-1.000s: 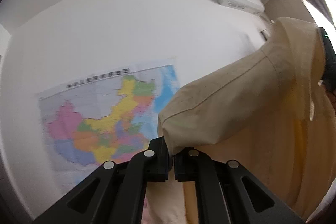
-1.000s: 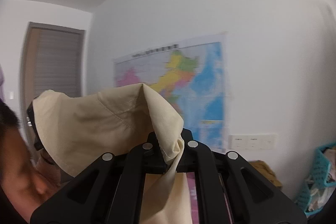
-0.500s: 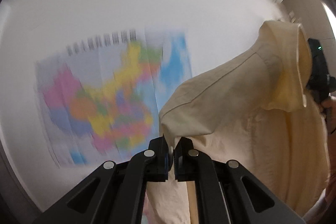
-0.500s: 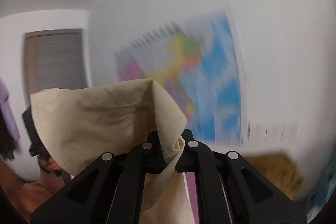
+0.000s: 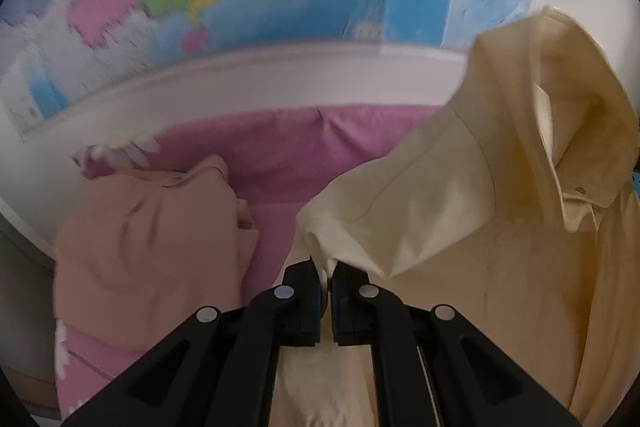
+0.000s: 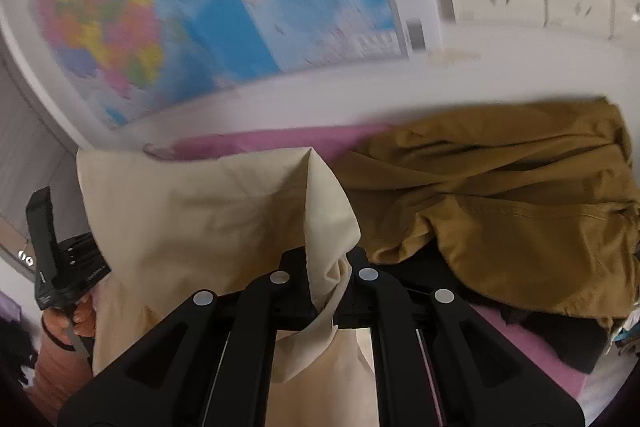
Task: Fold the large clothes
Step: 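Lower the shirt onto the bed and open the left gripper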
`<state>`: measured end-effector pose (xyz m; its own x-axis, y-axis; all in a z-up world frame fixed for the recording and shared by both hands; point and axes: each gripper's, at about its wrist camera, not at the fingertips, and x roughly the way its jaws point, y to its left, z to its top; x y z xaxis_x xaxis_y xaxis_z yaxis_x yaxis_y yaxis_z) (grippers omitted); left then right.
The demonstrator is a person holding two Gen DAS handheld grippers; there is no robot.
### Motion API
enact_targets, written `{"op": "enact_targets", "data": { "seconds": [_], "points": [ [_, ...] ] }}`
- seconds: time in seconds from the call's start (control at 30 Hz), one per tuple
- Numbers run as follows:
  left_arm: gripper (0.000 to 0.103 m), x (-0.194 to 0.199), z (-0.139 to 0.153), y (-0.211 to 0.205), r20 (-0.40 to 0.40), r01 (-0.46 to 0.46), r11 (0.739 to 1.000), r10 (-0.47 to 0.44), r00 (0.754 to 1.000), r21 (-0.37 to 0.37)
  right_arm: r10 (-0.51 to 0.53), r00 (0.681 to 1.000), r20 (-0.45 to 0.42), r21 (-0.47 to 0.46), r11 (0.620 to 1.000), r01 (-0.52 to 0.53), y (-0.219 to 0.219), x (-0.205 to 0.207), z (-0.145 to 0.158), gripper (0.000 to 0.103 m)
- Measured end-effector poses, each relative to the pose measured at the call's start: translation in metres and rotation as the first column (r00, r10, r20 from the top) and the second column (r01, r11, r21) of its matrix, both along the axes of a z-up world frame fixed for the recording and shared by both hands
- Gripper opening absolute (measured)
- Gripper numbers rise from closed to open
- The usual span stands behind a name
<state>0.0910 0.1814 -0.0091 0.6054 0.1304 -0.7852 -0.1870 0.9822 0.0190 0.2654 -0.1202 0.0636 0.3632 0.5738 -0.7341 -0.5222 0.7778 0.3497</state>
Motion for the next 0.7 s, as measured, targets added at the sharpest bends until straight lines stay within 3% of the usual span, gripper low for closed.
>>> {"op": "enact_targets", "data": {
  "seconds": [0.27, 0.37, 0.4, 0.47, 0.57, 0.7],
  "points": [
    [0.006, 0.042, -0.031, 0.015, -0.114, 0.0, 0.999, -0.004, 0.994, -0.037, -0.047, 0.988, -0.149, -0.089, 0.995, 0.034, 0.028, 0.059, -0.064, 0.011],
    [0.019, 0.052, -0.038, 0.021, -0.148, -0.023, 0.999, 0.016, 0.989, -0.043, -0.08, 0.984, -0.158, -0.103, 0.993, 0.065, 0.025, 0.064, -0.075, 0.025],
    [0.03, 0.052, -0.038, 0.023, -0.142, -0.019, 0.999, 0.013, 0.99, -0.04, -0.088, 0.984, -0.157, -0.08, 0.994, 0.076, 0.019, 0.061, -0.072, 0.028],
    [0.039, 0.047, -0.029, 0.028, -0.106, -0.019, 0.999, 0.015, 0.994, -0.04, -0.119, 0.985, -0.127, -0.071, 0.991, 0.111, 0.006, 0.052, -0.056, 0.066],
    [0.049, 0.031, -0.011, 0.03, -0.054, 0.004, 0.999, -0.006, 0.999, -0.043, -0.071, 0.997, -0.039, -0.048, 0.996, 0.069, -0.009, 0.021, -0.018, 0.068],
    [0.06, -0.008, 0.015, 0.026, 0.05, 0.086, 0.996, -0.085, 0.995, -0.019, 0.079, 0.992, 0.097, -0.114, 0.991, -0.067, -0.024, -0.074, 0.031, 0.085]
  ]
}}
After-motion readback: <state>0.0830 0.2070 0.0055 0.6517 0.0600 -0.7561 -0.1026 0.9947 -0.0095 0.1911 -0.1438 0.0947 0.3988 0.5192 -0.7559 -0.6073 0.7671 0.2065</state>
